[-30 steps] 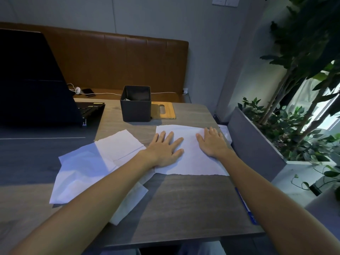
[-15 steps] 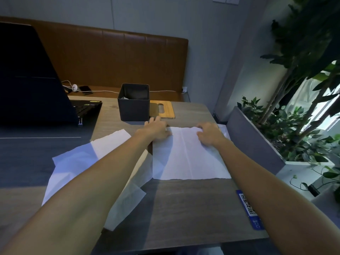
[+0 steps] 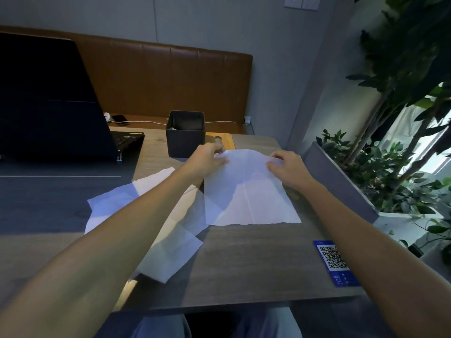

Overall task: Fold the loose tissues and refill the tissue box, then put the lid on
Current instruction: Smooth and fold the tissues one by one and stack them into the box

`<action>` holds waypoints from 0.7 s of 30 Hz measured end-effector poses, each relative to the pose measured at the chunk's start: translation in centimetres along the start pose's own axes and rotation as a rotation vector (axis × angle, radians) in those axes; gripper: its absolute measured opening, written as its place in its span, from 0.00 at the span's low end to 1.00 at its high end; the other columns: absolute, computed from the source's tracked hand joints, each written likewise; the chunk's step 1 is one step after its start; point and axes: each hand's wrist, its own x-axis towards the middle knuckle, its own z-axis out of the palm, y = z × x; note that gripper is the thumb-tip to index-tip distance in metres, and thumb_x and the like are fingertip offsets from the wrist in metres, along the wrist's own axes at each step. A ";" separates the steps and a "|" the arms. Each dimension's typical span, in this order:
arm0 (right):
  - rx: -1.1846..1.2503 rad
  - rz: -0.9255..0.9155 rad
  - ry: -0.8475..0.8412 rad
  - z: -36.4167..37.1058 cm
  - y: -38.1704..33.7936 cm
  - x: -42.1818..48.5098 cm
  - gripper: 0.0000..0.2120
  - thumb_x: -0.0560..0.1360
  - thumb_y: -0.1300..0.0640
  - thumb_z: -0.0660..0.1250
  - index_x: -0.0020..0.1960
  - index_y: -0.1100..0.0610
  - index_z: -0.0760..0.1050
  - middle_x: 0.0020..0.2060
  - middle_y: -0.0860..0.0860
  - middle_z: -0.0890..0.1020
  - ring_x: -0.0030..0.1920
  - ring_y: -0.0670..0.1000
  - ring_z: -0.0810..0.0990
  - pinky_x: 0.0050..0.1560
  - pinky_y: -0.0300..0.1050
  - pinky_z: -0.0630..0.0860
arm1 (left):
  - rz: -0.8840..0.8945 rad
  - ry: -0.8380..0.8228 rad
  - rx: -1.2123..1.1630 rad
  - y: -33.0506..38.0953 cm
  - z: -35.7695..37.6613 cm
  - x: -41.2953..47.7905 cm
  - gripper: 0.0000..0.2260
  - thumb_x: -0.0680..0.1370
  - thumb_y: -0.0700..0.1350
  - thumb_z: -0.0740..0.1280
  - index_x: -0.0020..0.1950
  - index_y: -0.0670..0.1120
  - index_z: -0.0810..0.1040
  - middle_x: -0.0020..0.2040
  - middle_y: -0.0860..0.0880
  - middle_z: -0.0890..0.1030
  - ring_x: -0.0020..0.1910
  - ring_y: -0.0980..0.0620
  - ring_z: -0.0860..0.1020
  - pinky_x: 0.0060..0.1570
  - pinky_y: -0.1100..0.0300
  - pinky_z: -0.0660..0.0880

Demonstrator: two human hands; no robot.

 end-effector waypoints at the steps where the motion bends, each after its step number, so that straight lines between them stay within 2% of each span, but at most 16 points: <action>1: 0.012 -0.018 -0.001 -0.2 -0.3 -0.6 0.05 0.80 0.58 0.65 0.47 0.54 0.79 0.42 0.50 0.81 0.43 0.46 0.77 0.44 0.36 0.70 | 0.033 -0.007 0.001 0.3 -0.3 -0.7 0.06 0.80 0.49 0.70 0.55 0.49 0.79 0.49 0.51 0.79 0.51 0.51 0.79 0.48 0.62 0.71; 3: 0.003 -0.054 -0.024 -0.6 -0.6 -1.7 0.05 0.79 0.59 0.65 0.47 0.55 0.80 0.42 0.50 0.81 0.44 0.46 0.78 0.45 0.35 0.70 | 0.073 -0.033 0.018 0.9 -0.8 -2.4 0.08 0.80 0.49 0.71 0.56 0.48 0.80 0.49 0.52 0.79 0.51 0.51 0.78 0.50 0.61 0.71; 6: -0.049 -0.117 -0.092 -1.2 -0.5 -3.2 0.09 0.77 0.63 0.64 0.43 0.54 0.80 0.43 0.52 0.83 0.45 0.50 0.79 0.48 0.39 0.71 | 0.131 -0.114 0.036 1.1 -1.2 -4.9 0.03 0.80 0.47 0.71 0.52 0.49 0.82 0.45 0.53 0.81 0.49 0.52 0.79 0.46 0.60 0.73; 9: -0.127 -0.135 -0.173 -1.6 -0.3 -4.8 0.13 0.75 0.67 0.61 0.39 0.56 0.81 0.31 0.47 0.79 0.33 0.44 0.73 0.35 0.38 0.67 | 0.174 -0.197 0.072 1.1 -1.0 -7.4 0.03 0.80 0.47 0.70 0.52 0.50 0.83 0.46 0.53 0.81 0.48 0.55 0.78 0.47 0.60 0.74; 11: -0.197 -0.143 -0.188 -1.8 0.0 -5.7 0.15 0.73 0.69 0.60 0.37 0.59 0.82 0.23 0.43 0.74 0.26 0.43 0.69 0.31 0.39 0.63 | 0.210 -0.205 0.115 1.0 -0.6 -8.5 0.04 0.79 0.47 0.71 0.52 0.50 0.84 0.48 0.53 0.82 0.49 0.54 0.77 0.50 0.58 0.76; 12: -0.223 -0.150 -0.190 -1.8 0.1 -6.2 0.16 0.72 0.70 0.59 0.36 0.59 0.83 0.21 0.40 0.74 0.25 0.43 0.71 0.30 0.39 0.61 | 0.225 -0.216 0.116 1.0 -0.5 -9.0 0.04 0.79 0.47 0.71 0.51 0.50 0.84 0.48 0.53 0.82 0.49 0.54 0.78 0.50 0.57 0.76; 14: -0.233 -0.161 -0.197 -2.1 0.5 -6.9 0.17 0.71 0.72 0.58 0.35 0.61 0.83 0.21 0.38 0.75 0.28 0.39 0.74 0.30 0.38 0.62 | 0.251 -0.255 0.108 1.0 -0.4 -9.9 0.03 0.79 0.46 0.70 0.49 0.51 0.84 0.47 0.54 0.83 0.49 0.54 0.79 0.49 0.59 0.77; 17: -0.267 -0.164 -0.267 -2.5 0.8 -7.6 0.19 0.71 0.73 0.57 0.36 0.61 0.84 0.21 0.38 0.75 0.28 0.43 0.72 0.32 0.36 0.63 | 0.242 -0.361 0.100 0.8 -0.6 -11.0 0.03 0.78 0.50 0.72 0.48 0.52 0.84 0.46 0.56 0.83 0.49 0.55 0.80 0.49 0.60 0.79; 19: -0.291 -0.170 -0.312 -2.9 0.9 -7.8 0.20 0.71 0.73 0.56 0.37 0.58 0.85 0.25 0.38 0.77 0.31 0.44 0.72 0.36 0.34 0.65 | 0.224 -0.408 0.095 0.8 -0.8 -11.5 0.08 0.75 0.57 0.73 0.49 0.54 0.84 0.46 0.58 0.84 0.49 0.56 0.80 0.49 0.61 0.79; 21: -0.245 -0.146 -0.315 -3.4 0.9 -7.8 0.21 0.71 0.71 0.57 0.34 0.54 0.84 0.30 0.43 0.81 0.34 0.46 0.75 0.38 0.36 0.71 | 0.196 -0.366 0.051 1.0 -0.9 -11.5 0.13 0.76 0.61 0.71 0.51 0.55 0.84 0.47 0.57 0.83 0.49 0.56 0.81 0.47 0.61 0.79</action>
